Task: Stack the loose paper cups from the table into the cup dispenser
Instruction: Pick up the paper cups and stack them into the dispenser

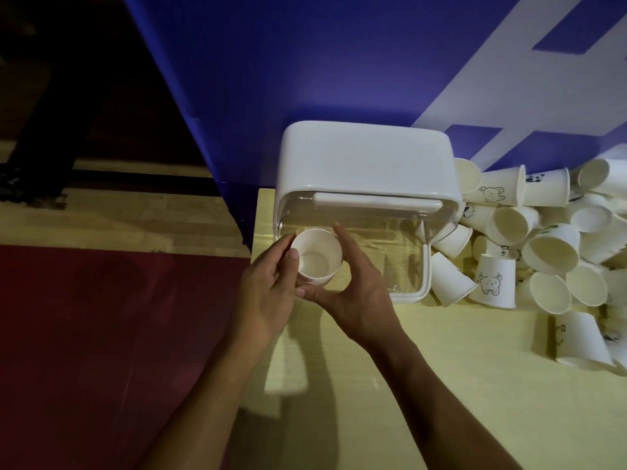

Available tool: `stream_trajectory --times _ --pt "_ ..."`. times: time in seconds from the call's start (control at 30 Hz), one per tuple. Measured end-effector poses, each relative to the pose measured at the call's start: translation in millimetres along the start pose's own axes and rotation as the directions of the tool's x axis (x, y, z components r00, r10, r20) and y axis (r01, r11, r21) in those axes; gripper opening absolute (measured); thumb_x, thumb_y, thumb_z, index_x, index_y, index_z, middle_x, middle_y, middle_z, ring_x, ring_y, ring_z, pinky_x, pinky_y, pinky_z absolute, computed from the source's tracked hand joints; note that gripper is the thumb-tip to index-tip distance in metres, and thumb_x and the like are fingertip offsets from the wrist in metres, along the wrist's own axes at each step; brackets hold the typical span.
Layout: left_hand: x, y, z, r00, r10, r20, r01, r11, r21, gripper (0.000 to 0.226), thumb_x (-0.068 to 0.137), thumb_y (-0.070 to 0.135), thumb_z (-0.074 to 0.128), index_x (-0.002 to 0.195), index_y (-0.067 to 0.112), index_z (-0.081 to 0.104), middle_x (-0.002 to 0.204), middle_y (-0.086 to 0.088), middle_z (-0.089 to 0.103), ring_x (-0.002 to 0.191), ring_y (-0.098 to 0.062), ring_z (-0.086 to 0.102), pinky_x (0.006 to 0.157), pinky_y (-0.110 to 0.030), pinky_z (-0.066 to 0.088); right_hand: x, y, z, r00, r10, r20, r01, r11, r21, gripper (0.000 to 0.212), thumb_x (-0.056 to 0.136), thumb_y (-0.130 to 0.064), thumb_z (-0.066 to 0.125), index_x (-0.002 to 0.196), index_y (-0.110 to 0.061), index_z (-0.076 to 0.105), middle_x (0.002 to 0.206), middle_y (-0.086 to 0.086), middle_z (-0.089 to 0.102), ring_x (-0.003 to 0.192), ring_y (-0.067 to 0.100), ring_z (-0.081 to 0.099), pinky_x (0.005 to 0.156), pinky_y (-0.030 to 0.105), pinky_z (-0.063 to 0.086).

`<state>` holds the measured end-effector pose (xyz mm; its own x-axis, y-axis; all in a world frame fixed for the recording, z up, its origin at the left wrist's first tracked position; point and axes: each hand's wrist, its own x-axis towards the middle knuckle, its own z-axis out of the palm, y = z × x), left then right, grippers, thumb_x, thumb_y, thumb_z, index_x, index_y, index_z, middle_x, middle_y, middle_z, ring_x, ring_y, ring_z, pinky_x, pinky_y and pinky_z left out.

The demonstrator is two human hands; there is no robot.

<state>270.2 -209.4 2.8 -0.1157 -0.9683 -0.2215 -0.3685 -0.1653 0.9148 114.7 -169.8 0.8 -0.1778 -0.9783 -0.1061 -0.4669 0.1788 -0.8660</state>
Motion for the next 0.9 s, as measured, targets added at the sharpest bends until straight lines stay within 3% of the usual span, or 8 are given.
stream_trajectory --times 0.1,0.3,0.37,0.47,0.57,0.67,0.77,0.9 --pt "-10 5 -3 0.999 0.038 -0.026 -0.038 0.999 -0.011 0.045 0.105 0.044 0.048 0.145 0.027 0.060 0.130 0.013 0.067 0.115 -0.004 0.067 0.090 -0.010 0.051 -10 7 -7 0.999 0.036 0.009 -0.036 0.999 -0.011 0.119 0.067 -0.060 0.089 0.163 -0.033 0.024 0.153 -0.014 0.051 0.140 -0.001 0.045 0.110 0.018 0.040" --pt "-57 21 -7 0.932 0.345 -0.113 -0.324 0.931 0.170 0.040 0.098 0.038 0.057 0.134 0.022 0.065 0.130 0.012 0.063 0.121 0.005 0.059 0.096 -0.014 0.047 -60 34 -50 0.989 0.127 -0.077 -0.130 0.991 -0.032 0.107 0.069 -0.062 0.087 0.158 -0.039 0.032 0.152 -0.022 0.051 0.139 -0.004 0.047 0.112 0.022 0.041" --pt "-70 36 8 0.888 0.460 -0.018 -0.446 0.869 0.214 0.043 0.095 0.035 0.057 0.131 0.014 0.067 0.129 0.008 0.064 0.123 0.009 0.055 0.101 -0.010 0.042 -81 44 -70 0.977 0.163 -0.136 -0.169 0.985 -0.034 0.100 0.069 -0.061 0.088 0.154 -0.040 0.040 0.148 -0.024 0.054 0.136 -0.006 0.050 0.112 0.019 0.042" --pt "-72 59 52 0.781 0.549 0.298 -0.617 0.750 0.237 0.047 0.094 0.039 0.059 0.135 0.017 0.065 0.139 0.006 0.061 0.129 -0.006 0.057 0.105 -0.020 0.046 -112 60 -103 0.952 0.212 -0.220 -0.223 0.975 -0.024 0.085 0.071 -0.062 0.087 0.145 -0.042 0.047 0.141 -0.026 0.059 0.131 -0.008 0.054 0.106 0.012 0.041" --pt "-57 82 116 0.636 0.474 0.609 -0.755 0.546 0.363 0.061 0.091 0.043 0.062 0.148 0.026 0.050 0.153 0.008 0.045 0.143 -0.011 0.040 0.112 -0.030 0.046 -143 74 -138 0.913 0.266 -0.310 -0.287 0.958 -0.024 0.078 0.071 -0.059 0.084 0.139 -0.045 0.049 0.136 -0.029 0.060 0.126 -0.014 0.053 0.101 0.004 0.039" --pt "-31 99 184 0.560 0.287 0.777 -0.814 0.368 0.450 0.076 0.094 0.030 0.065 0.160 0.026 0.027 0.167 0.005 0.025 0.156 -0.017 0.018 0.127 -0.036 0.020 -172 91 -171 0.858 0.338 -0.387 -0.357 0.934 0.025 0.073 0.070 -0.059 0.081 0.136 -0.045 0.054 0.129 -0.028 0.062 0.120 -0.018 0.051 0.093 0.004 0.042" --pt "-2 91 234 0.533 0.225 0.815 -0.846 0.110 0.523 0.082 0.088 0.016 0.071 0.158 0.024 0.030 0.162 -0.001 0.035 0.150 -0.023 0.032 0.123 -0.037 0.026 -197 111 -200 0.789 0.429 -0.441 -0.425 0.898 0.114 0.066 0.068 -0.060 0.079 0.129 -0.051 0.055 0.123 -0.027 0.065 0.115 -0.018 0.053 0.091 0.015 0.045" --pt "23 64 261 0.521 0.221 0.824 -0.840 -0.037 0.541 0.077 0.068 0.022 0.087 0.138 0.028 0.053 0.130 0.004 0.062 0.120 -0.021 0.058 0.102 -0.036 0.043 -224 139 -230 0.726 0.503 -0.469 -0.476 0.860 0.186 0.066 0.071 -0.056 0.079 0.132 -0.041 0.058 0.123 -0.025 0.066 0.114 -0.014 0.055 0.090 0.014 0.044"
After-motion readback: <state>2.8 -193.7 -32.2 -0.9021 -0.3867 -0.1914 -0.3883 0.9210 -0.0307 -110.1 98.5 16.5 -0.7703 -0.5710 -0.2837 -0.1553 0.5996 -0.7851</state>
